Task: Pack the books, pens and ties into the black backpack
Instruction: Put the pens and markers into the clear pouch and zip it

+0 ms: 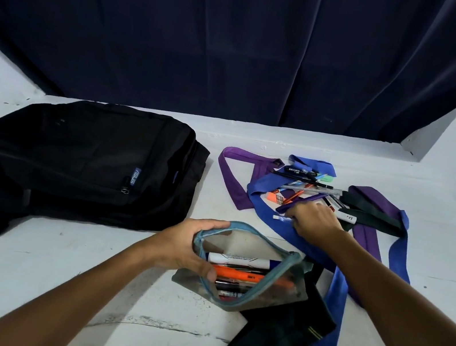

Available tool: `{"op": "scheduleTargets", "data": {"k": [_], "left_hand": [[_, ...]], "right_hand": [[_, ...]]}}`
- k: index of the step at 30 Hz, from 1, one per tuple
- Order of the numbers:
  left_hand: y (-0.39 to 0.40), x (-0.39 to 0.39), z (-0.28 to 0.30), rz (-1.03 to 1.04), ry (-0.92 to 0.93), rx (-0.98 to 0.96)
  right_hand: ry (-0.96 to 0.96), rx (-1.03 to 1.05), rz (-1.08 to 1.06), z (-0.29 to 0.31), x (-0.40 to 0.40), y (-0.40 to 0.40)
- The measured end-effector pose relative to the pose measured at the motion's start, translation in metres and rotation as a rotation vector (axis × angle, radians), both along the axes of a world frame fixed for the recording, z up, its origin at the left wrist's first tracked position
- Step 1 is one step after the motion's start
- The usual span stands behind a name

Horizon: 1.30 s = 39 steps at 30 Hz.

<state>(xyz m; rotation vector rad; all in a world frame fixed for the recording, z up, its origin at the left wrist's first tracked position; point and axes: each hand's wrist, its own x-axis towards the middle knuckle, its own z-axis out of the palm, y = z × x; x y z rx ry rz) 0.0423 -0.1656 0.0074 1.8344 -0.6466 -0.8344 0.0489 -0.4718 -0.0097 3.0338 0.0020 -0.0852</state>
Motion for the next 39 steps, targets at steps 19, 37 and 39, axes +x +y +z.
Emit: {"op": "scheduleTargets", "data": {"k": [19,37,39], "left_hand": [[0.001,-0.001,0.001,-0.014,-0.041,0.004],[0.001,0.004,-0.004,0.002,-0.019,0.005],[0.000,0.004,-0.003,-0.002,-0.016,-0.008]], "right_hand": [[0.325,0.546,0.279,0.081,-0.049,0.115],[0.016,0.138,-0.249,0.009,-0.005,-0.027],[-0.012,0.111,-0.223,0.007,-0.007,-0.027]]}}
